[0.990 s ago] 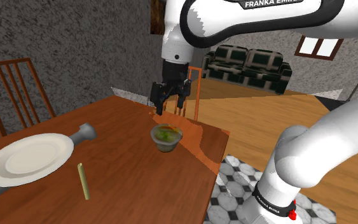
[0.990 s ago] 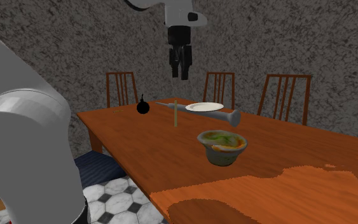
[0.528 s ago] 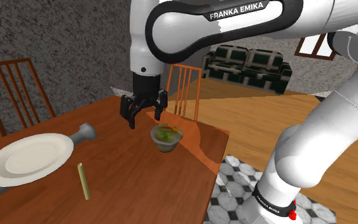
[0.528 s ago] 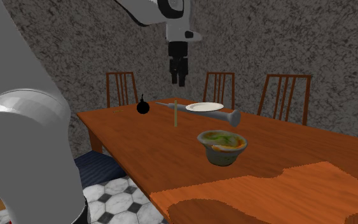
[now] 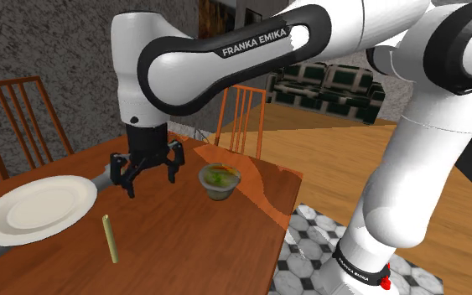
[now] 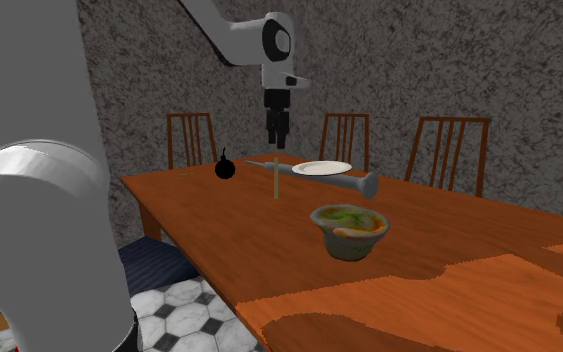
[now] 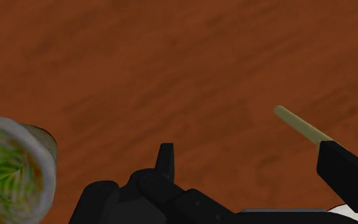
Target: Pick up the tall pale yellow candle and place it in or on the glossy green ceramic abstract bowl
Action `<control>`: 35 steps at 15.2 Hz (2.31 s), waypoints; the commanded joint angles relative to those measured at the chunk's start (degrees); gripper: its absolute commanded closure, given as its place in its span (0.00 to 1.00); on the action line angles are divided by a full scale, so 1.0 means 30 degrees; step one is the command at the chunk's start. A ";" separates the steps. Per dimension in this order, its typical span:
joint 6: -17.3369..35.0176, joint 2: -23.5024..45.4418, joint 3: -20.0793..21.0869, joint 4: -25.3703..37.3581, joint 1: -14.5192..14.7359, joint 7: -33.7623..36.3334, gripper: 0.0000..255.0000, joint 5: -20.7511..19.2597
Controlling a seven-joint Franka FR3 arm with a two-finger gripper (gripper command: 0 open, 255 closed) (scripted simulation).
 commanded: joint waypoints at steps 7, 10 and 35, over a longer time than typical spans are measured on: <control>-0.0454 0.7080 0.0188 0.6042 0.2656 0.4302 0.00 -0.3941; -0.0048 0.7438 0.0058 0.5944 0.2836 0.4458 0.00 -0.4124; 0.0744 0.7728 -0.0042 0.5397 0.2893 0.4605 1.00 -0.4330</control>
